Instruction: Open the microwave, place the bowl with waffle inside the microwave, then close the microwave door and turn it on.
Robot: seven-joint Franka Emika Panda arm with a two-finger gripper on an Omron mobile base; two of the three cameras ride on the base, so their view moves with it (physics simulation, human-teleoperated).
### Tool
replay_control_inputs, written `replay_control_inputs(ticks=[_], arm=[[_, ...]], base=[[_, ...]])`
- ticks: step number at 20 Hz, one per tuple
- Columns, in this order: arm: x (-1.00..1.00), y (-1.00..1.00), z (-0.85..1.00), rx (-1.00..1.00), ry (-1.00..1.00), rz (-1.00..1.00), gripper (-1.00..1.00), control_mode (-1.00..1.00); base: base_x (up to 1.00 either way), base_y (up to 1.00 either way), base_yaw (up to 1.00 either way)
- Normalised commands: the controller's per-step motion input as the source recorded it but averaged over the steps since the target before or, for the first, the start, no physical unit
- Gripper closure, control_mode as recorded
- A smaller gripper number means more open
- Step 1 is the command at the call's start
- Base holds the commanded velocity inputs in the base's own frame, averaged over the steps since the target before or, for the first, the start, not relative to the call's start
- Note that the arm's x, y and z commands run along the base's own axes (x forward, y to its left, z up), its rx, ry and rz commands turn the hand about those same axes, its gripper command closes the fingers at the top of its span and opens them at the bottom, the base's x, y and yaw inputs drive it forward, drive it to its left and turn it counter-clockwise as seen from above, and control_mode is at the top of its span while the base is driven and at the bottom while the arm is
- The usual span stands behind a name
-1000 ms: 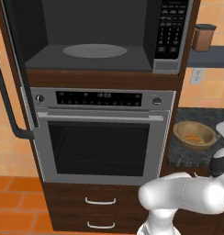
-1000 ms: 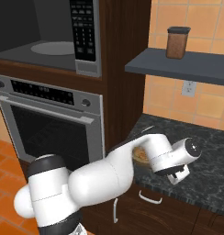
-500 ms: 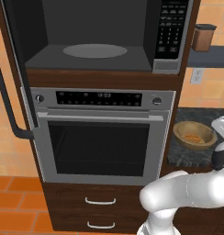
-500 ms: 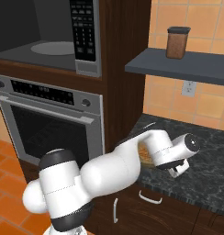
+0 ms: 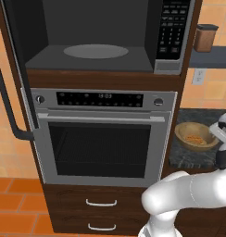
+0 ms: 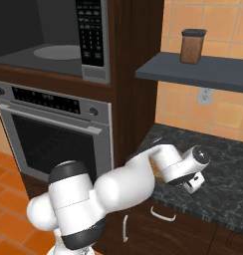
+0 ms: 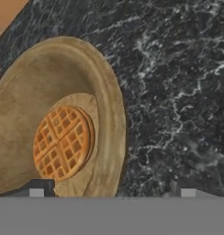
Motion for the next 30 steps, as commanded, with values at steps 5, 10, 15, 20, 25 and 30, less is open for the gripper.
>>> replay_control_inputs(ticks=[5,10,15,20,25,30], arm=[[0.32,0.01,-0.26,-0.07,0.03,0.00,-1.00,-1.00],[0.41,0.00,-0.19,0.00,0.13,0.00,-1.00,-1.00],[0.15,0.00,-0.23,0.00,0.20,0.00,-1.00,-1.00],[0.00,0.00,-0.04,0.00,0.07,0.00,1.00,-1.00],[0.00,0.19,0.00,0.00,0.00,0.00,1.00,-1.00],[-0.06,0.15,0.00,0.03,-0.02,-0.01,1.00,-1.00]], base=[[0.00,0.00,0.00],[0.00,0.00,0.00],[0.00,0.00,0.00],[0.00,0.00,0.00],[0.00,0.00,0.00],[0.00,0.00,0.00]])
